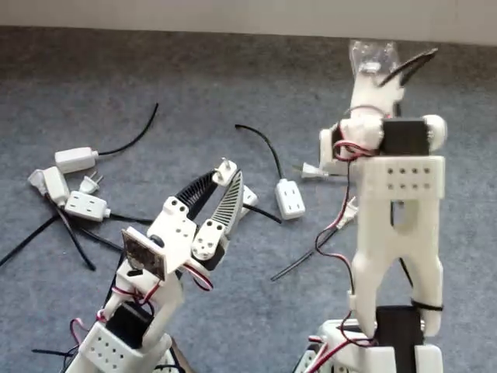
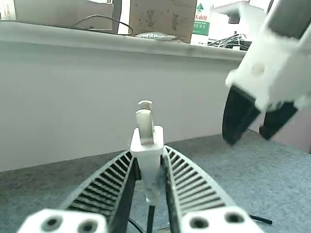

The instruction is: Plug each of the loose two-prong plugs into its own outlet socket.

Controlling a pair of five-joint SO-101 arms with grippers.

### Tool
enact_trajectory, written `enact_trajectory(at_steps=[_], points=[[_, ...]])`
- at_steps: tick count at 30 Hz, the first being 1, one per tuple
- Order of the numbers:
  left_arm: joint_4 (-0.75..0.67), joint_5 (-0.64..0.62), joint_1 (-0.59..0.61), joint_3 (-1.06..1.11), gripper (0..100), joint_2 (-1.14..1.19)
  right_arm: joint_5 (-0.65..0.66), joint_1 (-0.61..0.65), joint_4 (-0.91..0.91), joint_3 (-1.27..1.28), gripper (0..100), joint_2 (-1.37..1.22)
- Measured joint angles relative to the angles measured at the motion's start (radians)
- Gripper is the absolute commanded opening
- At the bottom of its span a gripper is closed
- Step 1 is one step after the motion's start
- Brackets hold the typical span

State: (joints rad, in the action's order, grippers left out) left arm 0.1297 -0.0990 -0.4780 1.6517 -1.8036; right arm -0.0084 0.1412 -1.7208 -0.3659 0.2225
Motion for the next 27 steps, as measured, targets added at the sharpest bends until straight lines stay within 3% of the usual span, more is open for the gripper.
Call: enact_trajectory(at_steps=[3, 6, 11, 18, 27], points=[[-0.003, 0.0, 0.0, 0.023, 1, 0.002, 0.0, 0.025, -0.003, -0.146, 27.1, 0.002], [-0.005, 0.0, 0.0, 0.026, 1, 0.0, 0.0, 0.1, -0.003, -0.201, 15.6, 0.002], [-0.005, 0.0, 0.0, 0.026, 1, 0.0, 0.0, 0.324, -0.003, -0.213, 1.1, 0.044], [-0.005, 0.0, 0.0, 0.026, 1, 0.005, 0.0, 0.664, -0.003, -0.215, 0.8, 0.226], [-0.005, 0.0, 0.0, 0.026, 1, 0.005, 0.032, 0.715, -0.003, -0.157, 0.7, 0.293]])
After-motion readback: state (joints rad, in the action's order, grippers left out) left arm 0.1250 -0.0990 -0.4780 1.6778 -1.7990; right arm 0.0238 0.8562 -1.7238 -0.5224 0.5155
